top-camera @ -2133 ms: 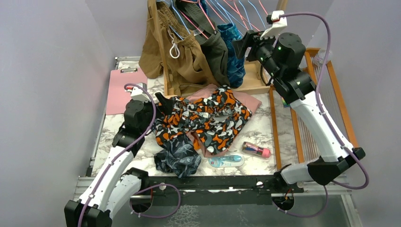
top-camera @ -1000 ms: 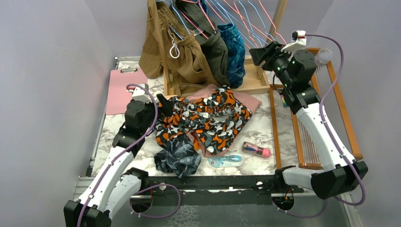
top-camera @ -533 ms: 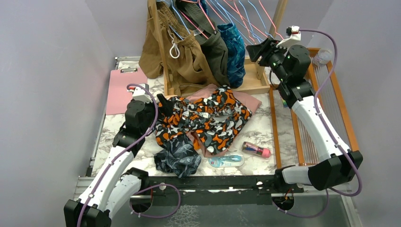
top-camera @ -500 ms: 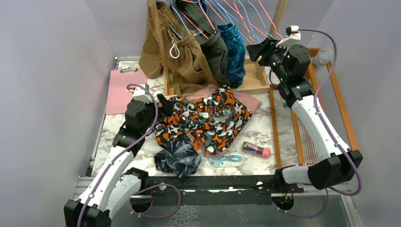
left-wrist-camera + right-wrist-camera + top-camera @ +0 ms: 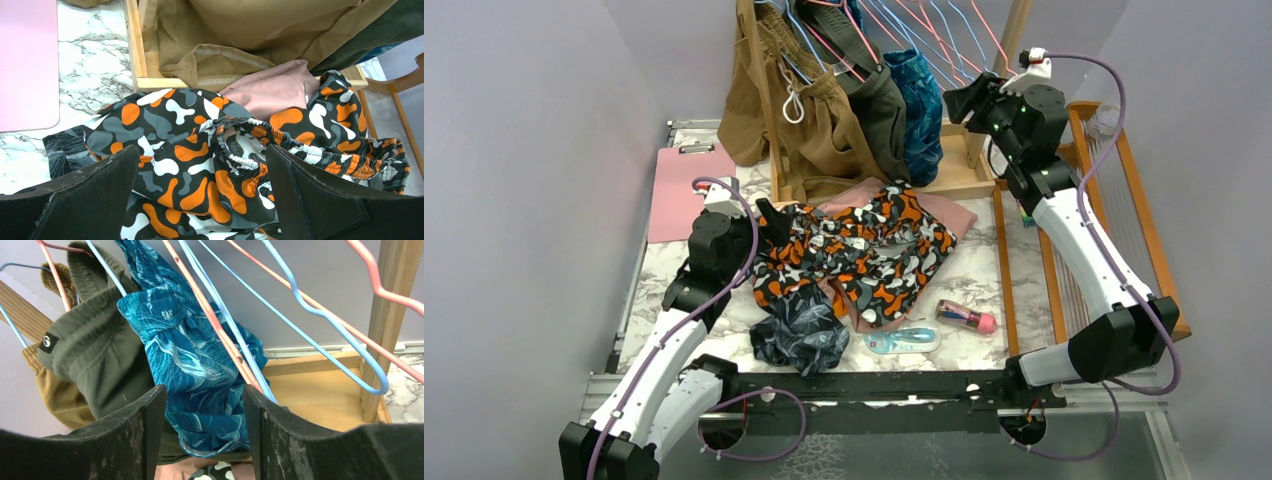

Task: Place the shorts on the hanger
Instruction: Pick up the hanger from the clothesline.

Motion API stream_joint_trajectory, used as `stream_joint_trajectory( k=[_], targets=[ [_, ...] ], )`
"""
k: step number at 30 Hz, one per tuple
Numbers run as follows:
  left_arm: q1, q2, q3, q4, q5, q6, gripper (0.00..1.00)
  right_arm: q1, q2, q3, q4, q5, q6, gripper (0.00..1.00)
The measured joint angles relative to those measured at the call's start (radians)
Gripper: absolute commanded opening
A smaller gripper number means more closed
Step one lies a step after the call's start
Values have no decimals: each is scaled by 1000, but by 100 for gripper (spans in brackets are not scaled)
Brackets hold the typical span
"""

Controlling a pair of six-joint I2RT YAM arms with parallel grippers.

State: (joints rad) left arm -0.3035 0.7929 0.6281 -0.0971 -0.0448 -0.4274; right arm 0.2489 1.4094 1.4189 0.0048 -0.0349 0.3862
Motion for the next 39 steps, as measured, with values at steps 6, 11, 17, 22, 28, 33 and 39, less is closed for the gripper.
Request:
stream_joint_trajectory(
  k=[6, 11, 17, 22, 28, 33, 39],
  targets=[
    [0, 0, 0, 1, 3, 2, 99, 0, 31, 3, -5, -14, 13, 43],
    [0, 0, 0, 3, 3, 2, 99, 0, 36, 16, -7, -39, 23, 32],
    [-4, 0, 0, 5, 6, 2, 99, 0, 32, 31, -7, -55, 23, 46],
    [-6, 0, 0, 5, 11, 2, 99, 0, -8, 26, -6, -56, 12, 60],
    [-6, 0, 0, 5, 14, 2, 99, 0, -100, 9, -6, -57, 7, 63],
    [-9, -2, 0, 5, 15, 2, 99, 0, -105, 9, -7, -70, 11, 63],
    [-13, -6, 0, 6, 19, 2, 99, 0, -74, 10, -14, -109, 26, 63]
  ],
)
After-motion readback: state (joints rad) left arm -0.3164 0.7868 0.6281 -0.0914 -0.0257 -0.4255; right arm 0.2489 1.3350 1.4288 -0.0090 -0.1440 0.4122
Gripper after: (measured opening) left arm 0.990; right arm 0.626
